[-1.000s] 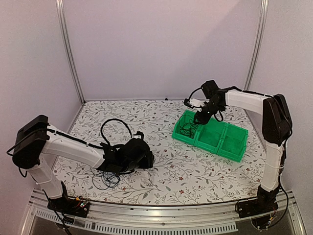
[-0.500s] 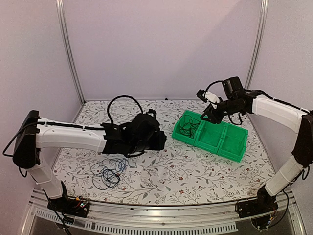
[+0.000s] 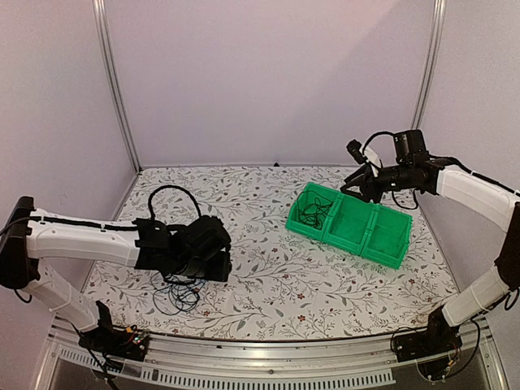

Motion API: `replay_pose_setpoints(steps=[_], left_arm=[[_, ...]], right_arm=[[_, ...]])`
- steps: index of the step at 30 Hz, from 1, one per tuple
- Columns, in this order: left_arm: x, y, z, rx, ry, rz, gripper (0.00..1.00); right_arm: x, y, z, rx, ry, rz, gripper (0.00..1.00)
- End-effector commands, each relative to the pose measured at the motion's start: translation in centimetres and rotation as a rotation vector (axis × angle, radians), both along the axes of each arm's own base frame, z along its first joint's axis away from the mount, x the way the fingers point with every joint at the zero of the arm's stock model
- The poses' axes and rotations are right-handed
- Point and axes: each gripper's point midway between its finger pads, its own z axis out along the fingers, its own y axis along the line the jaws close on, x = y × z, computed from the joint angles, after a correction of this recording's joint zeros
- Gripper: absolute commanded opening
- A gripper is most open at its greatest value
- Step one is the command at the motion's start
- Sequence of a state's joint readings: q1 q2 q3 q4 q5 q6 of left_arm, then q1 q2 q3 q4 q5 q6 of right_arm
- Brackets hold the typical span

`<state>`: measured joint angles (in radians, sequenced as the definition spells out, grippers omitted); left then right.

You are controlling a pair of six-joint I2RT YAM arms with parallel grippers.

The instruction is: Untangle the cables

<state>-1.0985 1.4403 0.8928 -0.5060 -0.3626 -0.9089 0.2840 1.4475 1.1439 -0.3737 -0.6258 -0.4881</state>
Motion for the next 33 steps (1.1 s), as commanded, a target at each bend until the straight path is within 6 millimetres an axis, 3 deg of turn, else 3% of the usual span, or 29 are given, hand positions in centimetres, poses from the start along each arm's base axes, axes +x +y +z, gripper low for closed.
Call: replay_pose_setpoints(steps=[1, 5, 13, 15, 18, 20, 22, 25, 29, 33], left_arm=[[1.4, -1.9, -0.3, -0.059, 0.000, 0.019, 0.54], [2.7, -1.2, -3.1, 0.068, 0.061, 0.111, 0.54], [4.0, -2.1, -6.5, 0.120, 0.132, 0.123, 0.41], [4.2, -2.4, -6.9, 0.132, 0.136, 0.117, 0.31], [4.8, -3.3, -6.2, 0.127, 0.122, 0.097, 0.04], [5.5, -4.2, -4.1, 0.117, 0.082, 0.070, 0.00], [6.2, -5.5, -0.4, 0.097, 0.012, 0.031, 0.00], [6.9, -7.1, 6.9, 0.066, -0.131, -0.023, 0.00], [6.5, -9.3, 17.6, -0.072, -0.331, -0.131, 0.00], [5.2, -10.8, 23.9, -0.224, -0.461, -0.279, 0.00]], right_arm=[[-1.0, 1.0, 0.4, 0.059, 0.017, 0.062, 0.39], [-1.3, 1.3, 0.0, 0.061, 0.033, 0.085, 0.39], [-1.6, 1.4, 0.4, 0.065, 0.019, 0.100, 0.39], [-1.7, 1.4, 0.4, 0.068, 0.019, 0.104, 0.38], [-1.9, 1.4, 0.7, 0.070, 0.012, 0.107, 0.38], [-1.8, 1.4, 0.7, 0.068, 0.008, 0.105, 0.38], [-1.8, 1.4, 0.8, 0.068, 0.006, 0.106, 0.37], [-2.0, 1.5, 0.8, 0.072, 0.008, 0.113, 0.37], [-2.1, 1.5, 0.9, 0.074, 0.007, 0.119, 0.37], [-3.3, 2.1, 1.8, 0.122, 0.012, 0.180, 0.37]])
